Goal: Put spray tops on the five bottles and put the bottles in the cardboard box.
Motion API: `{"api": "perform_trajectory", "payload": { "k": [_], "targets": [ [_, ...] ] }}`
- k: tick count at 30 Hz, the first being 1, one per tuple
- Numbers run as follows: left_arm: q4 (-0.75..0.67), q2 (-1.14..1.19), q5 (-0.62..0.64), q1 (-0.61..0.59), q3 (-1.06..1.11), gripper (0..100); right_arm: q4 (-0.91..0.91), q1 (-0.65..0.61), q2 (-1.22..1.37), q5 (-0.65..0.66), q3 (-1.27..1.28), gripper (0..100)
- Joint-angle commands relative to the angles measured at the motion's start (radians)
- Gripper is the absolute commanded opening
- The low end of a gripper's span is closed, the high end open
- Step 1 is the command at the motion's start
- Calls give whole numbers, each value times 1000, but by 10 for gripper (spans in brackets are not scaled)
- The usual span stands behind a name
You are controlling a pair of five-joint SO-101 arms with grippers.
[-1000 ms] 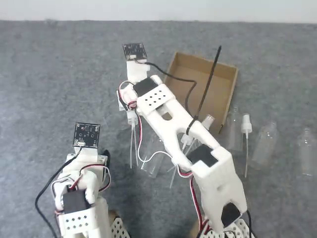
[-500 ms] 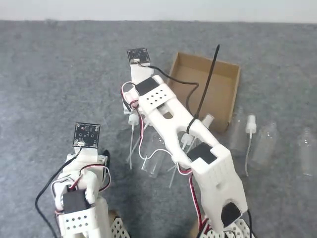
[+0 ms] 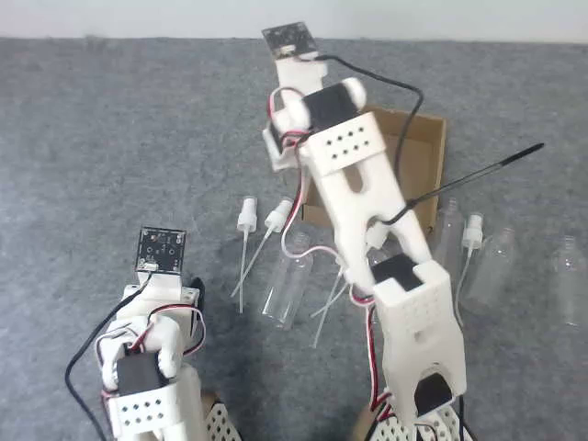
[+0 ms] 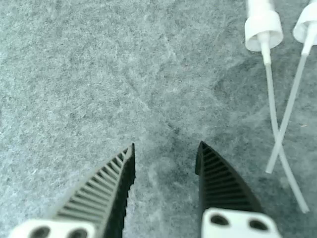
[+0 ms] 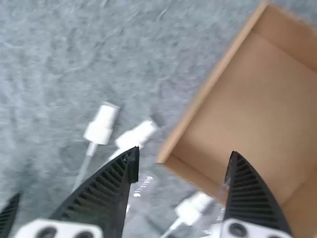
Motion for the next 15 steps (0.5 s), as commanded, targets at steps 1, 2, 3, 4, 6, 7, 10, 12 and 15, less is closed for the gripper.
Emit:
{"api": "perform_trajectory", "payload": {
  "k": [1, 2, 3, 4, 6, 7, 10, 12, 15],
  "targets": [
    [-15, -21, -6, -5, -8, 181, 42, 54, -127, 52, -61, 243],
    [-15, -21, -6, -5, -8, 181, 42, 70, -151, 52, -60, 243],
    [-15, -21, -6, -5, -8, 181, 42, 87, -176, 52, -60, 243],
    [-15, -21, -6, -5, -8, 181, 42, 105, -199, 52, -61, 243],
    [-15, -21, -6, -5, -8, 181, 42, 159, -248, 58, -60, 242],
    [-15, -21, -6, -5, -8, 181, 42, 189, -268, 81, -57, 242],
    [-15, -21, -6, -5, -8, 181, 42, 308, -326, 175, 12, 242],
    [-15, -21, -6, -5, -8, 181, 42, 395, -357, 219, 94, 242],
    [-15, -21, -6, -5, -8, 181, 41, 503, -372, 273, 219, 245]
  ]
}}
